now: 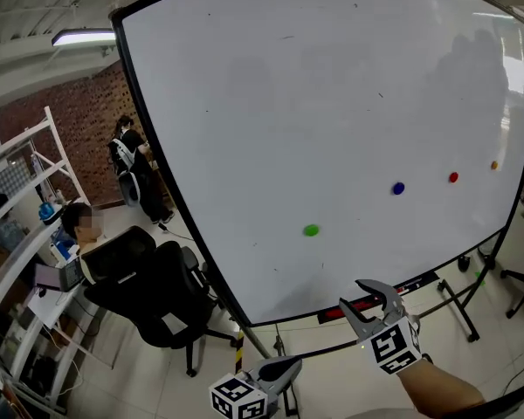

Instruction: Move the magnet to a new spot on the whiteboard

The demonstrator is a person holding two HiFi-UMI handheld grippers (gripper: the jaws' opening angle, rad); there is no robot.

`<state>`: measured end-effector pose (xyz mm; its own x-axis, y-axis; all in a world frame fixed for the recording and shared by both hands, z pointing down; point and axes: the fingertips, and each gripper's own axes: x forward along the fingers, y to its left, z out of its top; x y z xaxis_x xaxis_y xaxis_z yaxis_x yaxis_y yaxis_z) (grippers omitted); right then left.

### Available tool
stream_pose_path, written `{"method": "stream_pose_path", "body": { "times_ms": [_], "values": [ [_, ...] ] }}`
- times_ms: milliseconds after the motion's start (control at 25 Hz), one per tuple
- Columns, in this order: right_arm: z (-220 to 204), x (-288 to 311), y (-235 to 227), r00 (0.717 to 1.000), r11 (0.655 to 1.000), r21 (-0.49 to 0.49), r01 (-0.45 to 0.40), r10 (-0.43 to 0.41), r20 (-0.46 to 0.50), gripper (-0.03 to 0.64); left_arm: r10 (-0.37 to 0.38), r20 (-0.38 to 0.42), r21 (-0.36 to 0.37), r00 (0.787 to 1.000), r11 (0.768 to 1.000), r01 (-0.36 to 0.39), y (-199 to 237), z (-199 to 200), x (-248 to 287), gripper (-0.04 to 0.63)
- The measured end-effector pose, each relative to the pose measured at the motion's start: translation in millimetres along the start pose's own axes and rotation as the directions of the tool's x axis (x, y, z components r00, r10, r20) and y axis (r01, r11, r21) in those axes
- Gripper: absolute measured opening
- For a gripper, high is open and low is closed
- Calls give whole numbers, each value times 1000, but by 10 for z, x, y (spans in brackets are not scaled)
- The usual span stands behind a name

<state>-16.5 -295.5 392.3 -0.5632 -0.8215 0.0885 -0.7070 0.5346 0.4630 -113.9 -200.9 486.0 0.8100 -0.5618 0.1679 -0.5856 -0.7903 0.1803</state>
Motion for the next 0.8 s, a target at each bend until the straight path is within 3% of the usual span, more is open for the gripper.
{"method": "stream_pose_path", "body": {
  "times_ms": [160,320,400,520,640,720,800],
  "values": [
    [-517,-858,547,980,963,202,-181,194,-49,108,-17,-29,-7,999,1000,16,-870,-319,13,-17],
    [-922,-1875,1302,908,853,371,-367,416,-58,59,-31,-53,-21,998,999,30,-1789,-625,-53,-17],
    [-1068,-2369,1585,872,804,425,-416,485,-64,46,-34,-67,-28,997,999,32,-2212,-752,-98,-17],
    [-1108,-2947,1824,834,717,522,-462,552,-20,15,-29,-83,-33,996,999,26,-2716,-855,-171,-17],
    [-840,-3292,1919,809,628,583,-516,581,91,5,-15,-97,-44,995,999,11,-3053,-803,-259,-17],
    [-611,-3460,1964,799,604,579,-548,582,149,5,-13,-101,-35,995,999,9,-3192,-781,-323,-17],
    [-452,-3580,2023,793,603,564,-565,585,170,5,-13,-97,-15,995,1000,12,-3297,-757,-379,-17]
  ]
}}
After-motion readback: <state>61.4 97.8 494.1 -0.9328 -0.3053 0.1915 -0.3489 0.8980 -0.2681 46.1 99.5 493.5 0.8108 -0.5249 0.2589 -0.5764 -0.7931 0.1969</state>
